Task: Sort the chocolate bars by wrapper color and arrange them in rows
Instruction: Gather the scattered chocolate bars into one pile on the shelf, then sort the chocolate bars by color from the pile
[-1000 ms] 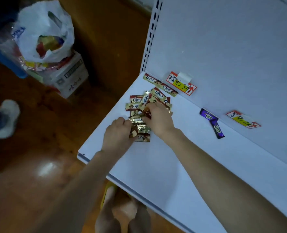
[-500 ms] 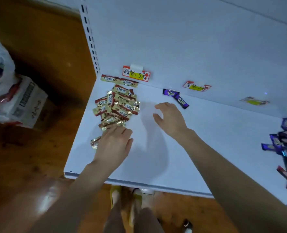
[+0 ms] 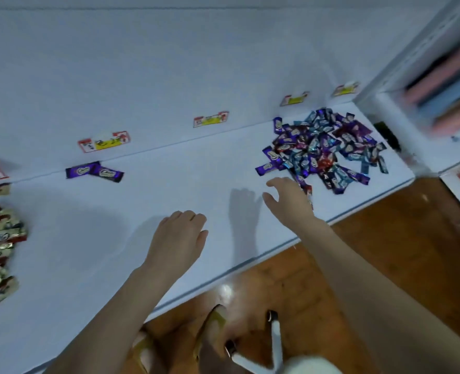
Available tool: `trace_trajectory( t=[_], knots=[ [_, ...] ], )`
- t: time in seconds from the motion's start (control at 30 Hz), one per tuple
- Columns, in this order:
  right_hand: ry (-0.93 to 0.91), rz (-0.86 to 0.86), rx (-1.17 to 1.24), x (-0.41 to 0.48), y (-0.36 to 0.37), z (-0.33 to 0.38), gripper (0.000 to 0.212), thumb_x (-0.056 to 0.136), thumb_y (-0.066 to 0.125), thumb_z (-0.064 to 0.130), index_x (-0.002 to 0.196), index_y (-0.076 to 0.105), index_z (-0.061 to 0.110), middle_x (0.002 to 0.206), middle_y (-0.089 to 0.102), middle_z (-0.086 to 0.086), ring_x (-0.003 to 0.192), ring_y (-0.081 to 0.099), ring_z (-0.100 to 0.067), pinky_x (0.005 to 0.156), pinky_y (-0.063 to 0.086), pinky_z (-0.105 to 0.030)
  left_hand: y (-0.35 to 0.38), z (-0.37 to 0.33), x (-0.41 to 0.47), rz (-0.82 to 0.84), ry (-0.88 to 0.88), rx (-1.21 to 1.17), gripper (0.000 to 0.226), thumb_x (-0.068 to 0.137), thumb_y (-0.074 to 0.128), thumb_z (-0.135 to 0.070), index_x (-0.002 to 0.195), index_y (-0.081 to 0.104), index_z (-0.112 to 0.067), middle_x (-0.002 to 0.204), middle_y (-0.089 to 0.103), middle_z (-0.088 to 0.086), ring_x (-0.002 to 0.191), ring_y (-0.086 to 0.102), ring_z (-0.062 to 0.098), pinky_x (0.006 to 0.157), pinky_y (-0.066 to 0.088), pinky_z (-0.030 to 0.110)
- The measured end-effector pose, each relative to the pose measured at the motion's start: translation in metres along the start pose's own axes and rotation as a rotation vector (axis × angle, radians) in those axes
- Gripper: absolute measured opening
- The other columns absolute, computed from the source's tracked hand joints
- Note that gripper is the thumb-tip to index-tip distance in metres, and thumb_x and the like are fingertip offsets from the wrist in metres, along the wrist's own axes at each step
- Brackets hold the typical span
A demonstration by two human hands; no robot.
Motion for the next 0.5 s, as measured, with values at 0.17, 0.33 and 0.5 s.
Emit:
trace_trajectory(
  t=[0.17, 0.33, 0.5],
  knots=[
    [0.097, -0.038, 0.063, -0.005, -0.026, -0.087, 0.030, 0.093, 0.051, 0.021, 0.118, 0.056, 0.006, 0.113, 0.058, -0.013, 0.104, 0.053, -0.027, 0.081, 0.045, -0.032, 0.035, -0.068, 0.047, 0.011, 0.104, -0.026, 0.013, 0.065, 0.078, -0.010, 0.075, 0.070, -0.007, 0.061, 0.064, 0.005, 0.049, 0.060, 0.025, 0.044, 0.048, 0.030],
    [0.173, -0.038, 0.129, -0.004, -0.037, -0.139, 0.034, 0.094, 0.050, 0.021, 0.124, 0.052, 0.005, 0.125, 0.054, -0.013, 0.117, 0.047, -0.026, 0.096, 0.041, -0.036, 0.063, -0.100, 0.079, 0.088, 0.140, -0.057, 0.012, 0.068, 0.069, -0.011, 0.078, 0.070, -0.005, 0.063, 0.064, 0.007, 0.052, 0.061, 0.027, 0.045, 0.052, 0.033],
    [0.188, -0.033, 0.179, 0.013, -0.036, -0.166, 0.035, 0.094, 0.049, 0.022, 0.126, 0.052, 0.006, 0.127, 0.054, -0.011, 0.119, 0.047, -0.023, 0.096, 0.038, -0.031, 0.080, -0.115, 0.118, 0.176, 0.108, -0.073, 0.022, 0.065, 0.081, -0.002, 0.083, 0.070, -0.001, 0.068, 0.067, 0.012, 0.058, 0.064, 0.031, 0.047, 0.054, 0.041]
  ],
)
Point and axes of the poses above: each hand's wrist, its own x-axis towards the middle knuckle, its own y-axis out of the palm, z = x × y, the point moved 3 cm from there along x, towards the middle knuckle
